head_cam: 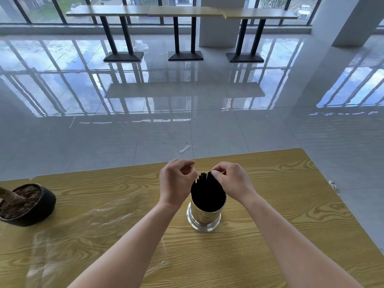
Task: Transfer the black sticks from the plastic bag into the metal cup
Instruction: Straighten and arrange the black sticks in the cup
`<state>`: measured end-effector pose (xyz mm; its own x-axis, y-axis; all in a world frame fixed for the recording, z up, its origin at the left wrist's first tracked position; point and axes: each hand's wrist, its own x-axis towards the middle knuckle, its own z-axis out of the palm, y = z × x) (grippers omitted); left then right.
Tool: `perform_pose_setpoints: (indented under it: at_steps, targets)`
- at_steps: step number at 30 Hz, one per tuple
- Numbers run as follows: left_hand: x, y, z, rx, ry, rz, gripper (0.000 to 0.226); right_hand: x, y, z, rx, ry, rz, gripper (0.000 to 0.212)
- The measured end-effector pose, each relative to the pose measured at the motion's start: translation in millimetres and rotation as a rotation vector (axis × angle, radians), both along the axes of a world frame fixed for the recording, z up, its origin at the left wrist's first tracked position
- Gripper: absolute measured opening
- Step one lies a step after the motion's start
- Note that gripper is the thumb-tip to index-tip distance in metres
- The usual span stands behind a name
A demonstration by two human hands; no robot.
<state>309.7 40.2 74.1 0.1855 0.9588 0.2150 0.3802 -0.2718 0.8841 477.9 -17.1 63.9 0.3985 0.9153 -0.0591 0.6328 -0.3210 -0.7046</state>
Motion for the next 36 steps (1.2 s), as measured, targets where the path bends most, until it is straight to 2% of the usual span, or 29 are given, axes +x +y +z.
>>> perform_pose_setpoints:
  at_steps: [11, 23, 30, 36]
  targets:
    - [-4, 2, 5, -0.06, -0.039, 0.007, 0.008, 6, 10, 4, -0.055, 0.009, 0.009, 0.006]
    - [-1, 7, 18, -0.009, -0.086, 0.001, 0.009, 3, 8, 16, 0.253, 0.108, -0.095, 0.011]
    - [-1, 5, 22, 0.018, -0.093, -0.017, 0.015, 0, 6, 24, 0.337, 0.119, -0.091, 0.007]
    - [10, 4, 24, -0.162, -0.1, -0.147, 0.02, -5, 7, 26, 0.355, 0.161, -0.051, 0.009]
